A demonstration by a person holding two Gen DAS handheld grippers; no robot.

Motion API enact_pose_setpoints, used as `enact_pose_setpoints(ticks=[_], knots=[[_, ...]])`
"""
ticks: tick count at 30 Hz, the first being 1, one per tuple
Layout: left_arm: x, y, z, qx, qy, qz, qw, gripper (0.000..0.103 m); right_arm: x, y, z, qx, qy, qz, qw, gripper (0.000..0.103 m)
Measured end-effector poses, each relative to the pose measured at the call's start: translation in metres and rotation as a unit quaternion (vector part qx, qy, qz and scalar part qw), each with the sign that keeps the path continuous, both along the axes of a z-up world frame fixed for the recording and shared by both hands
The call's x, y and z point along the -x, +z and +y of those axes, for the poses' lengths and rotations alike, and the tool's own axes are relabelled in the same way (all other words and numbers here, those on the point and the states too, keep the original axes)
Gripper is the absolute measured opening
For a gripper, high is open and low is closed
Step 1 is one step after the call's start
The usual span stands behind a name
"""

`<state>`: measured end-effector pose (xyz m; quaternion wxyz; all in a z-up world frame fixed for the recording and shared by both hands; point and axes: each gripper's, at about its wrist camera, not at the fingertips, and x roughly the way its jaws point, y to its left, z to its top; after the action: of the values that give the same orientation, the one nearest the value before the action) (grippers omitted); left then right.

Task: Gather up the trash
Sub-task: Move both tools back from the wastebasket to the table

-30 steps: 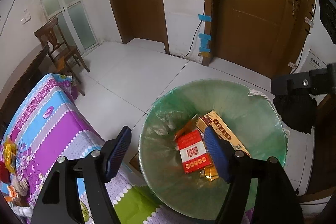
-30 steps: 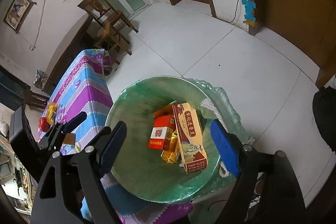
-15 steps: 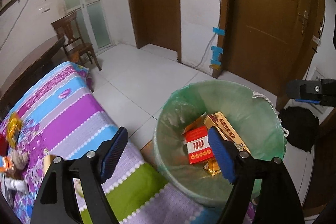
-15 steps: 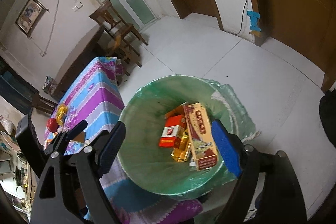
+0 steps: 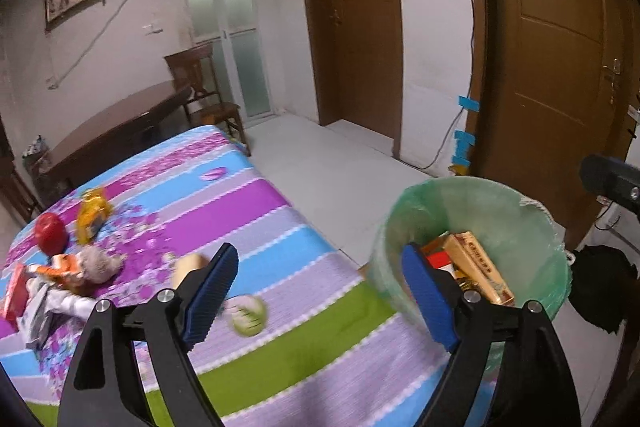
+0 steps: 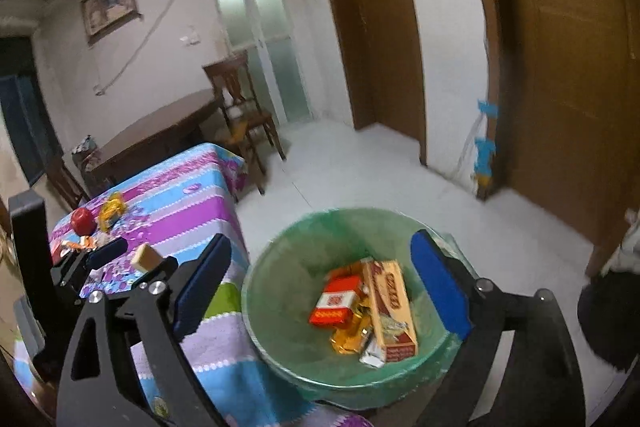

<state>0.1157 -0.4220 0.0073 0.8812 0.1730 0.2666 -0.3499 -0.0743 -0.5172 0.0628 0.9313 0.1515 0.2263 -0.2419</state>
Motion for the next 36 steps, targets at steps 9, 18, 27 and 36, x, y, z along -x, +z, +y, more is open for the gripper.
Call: enact_pose_setpoints(ticks=[9,18,27,36], knots=[[-0.144,0.055,0.147,-0.01,0.221,-0.005,0.9752,0.091,0.023,-0.016,0.054,0.019,0.057,0.002,0.998,0.092],[-0.334,-0.019,0.261,-0.045,0.312,0.24,0.9182,0.092,0.036,-0.049,0.058,-0.064,0.055,0.017,0.996,0.092],[-0.219,-0.011,0.301,0.003,0.209,0.243,0.9473,0.091,0.017,-0.048,0.094,-0.02,0.101,0.015,0.995,0.092],[-0.074,0.027,0.404,0.078,0.178,0.151,0.9693,0.094,-0.011,-0.052,0.124,-0.032,0.158,0.006,0.987,0.092]])
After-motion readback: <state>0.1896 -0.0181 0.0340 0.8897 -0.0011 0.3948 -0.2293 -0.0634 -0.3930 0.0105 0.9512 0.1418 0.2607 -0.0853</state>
